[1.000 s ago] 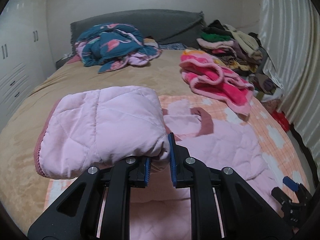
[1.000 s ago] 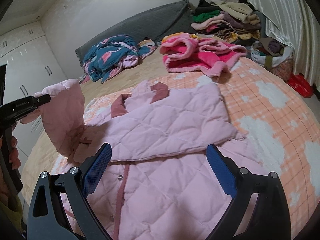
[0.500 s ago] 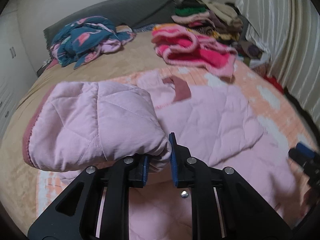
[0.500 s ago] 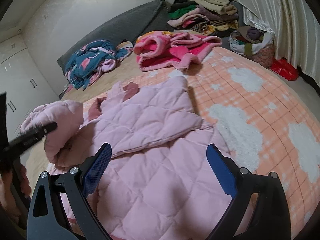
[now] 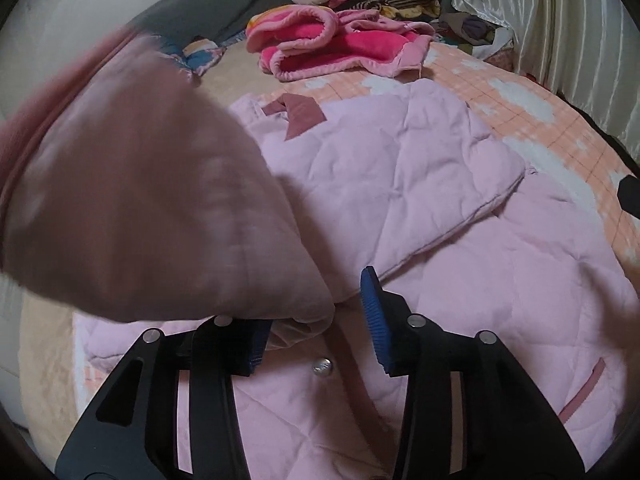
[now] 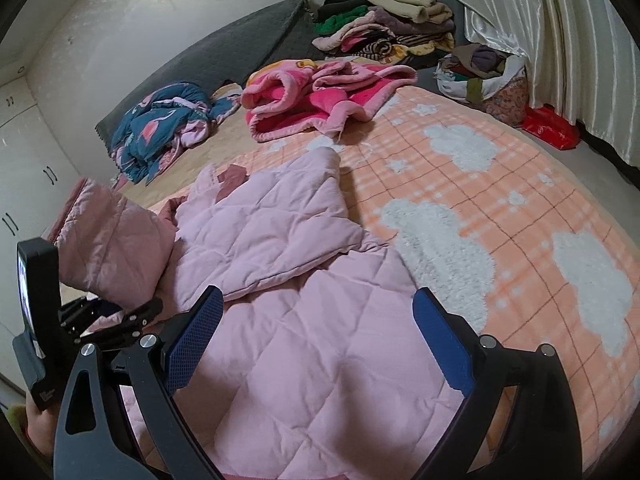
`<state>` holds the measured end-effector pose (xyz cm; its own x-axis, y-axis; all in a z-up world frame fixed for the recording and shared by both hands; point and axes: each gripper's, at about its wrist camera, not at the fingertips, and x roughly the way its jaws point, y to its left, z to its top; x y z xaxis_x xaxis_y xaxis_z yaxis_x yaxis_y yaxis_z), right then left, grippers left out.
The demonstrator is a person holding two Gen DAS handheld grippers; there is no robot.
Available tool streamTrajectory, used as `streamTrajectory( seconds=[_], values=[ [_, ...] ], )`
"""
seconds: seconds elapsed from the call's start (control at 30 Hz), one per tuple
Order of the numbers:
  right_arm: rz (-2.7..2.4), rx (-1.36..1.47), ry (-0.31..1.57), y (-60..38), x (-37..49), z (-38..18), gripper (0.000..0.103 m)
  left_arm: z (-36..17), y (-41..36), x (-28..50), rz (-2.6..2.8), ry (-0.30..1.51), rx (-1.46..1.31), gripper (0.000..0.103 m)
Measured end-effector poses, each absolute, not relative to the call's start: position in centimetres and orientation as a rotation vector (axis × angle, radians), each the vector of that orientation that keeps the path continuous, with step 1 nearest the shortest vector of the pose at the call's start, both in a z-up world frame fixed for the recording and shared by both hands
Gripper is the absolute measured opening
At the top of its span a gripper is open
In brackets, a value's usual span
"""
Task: Fold large clothes
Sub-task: 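Open the left tool to drop the sleeve onto the jacket and withdraw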
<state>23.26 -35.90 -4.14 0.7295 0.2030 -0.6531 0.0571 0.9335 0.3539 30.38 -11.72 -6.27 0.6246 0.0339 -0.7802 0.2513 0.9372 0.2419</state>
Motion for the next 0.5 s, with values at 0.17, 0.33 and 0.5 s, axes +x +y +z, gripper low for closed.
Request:
streamTrajectory(
  seconds=[0.17, 0.33, 0.5],
  values=[
    [0.060, 0.372, 0.749, -36.6, 23.3, -3.9, 0.095, -6.4, -12.0, 29.6, -0.185, 0.910, 0.301, 0.046],
    [0.049, 0.377, 0.739, -37.0, 23.2, -3.4, 0.095, -5.8, -12.6, 27.5, -0.284, 0.923, 0.295, 0.068],
    [0.071, 0.358, 0.741, -35.9, 23.7, -2.6, 0.095, -5.0, -11.5, 26.0, -0.310, 0.933, 0.269, 0.084]
  ],
)
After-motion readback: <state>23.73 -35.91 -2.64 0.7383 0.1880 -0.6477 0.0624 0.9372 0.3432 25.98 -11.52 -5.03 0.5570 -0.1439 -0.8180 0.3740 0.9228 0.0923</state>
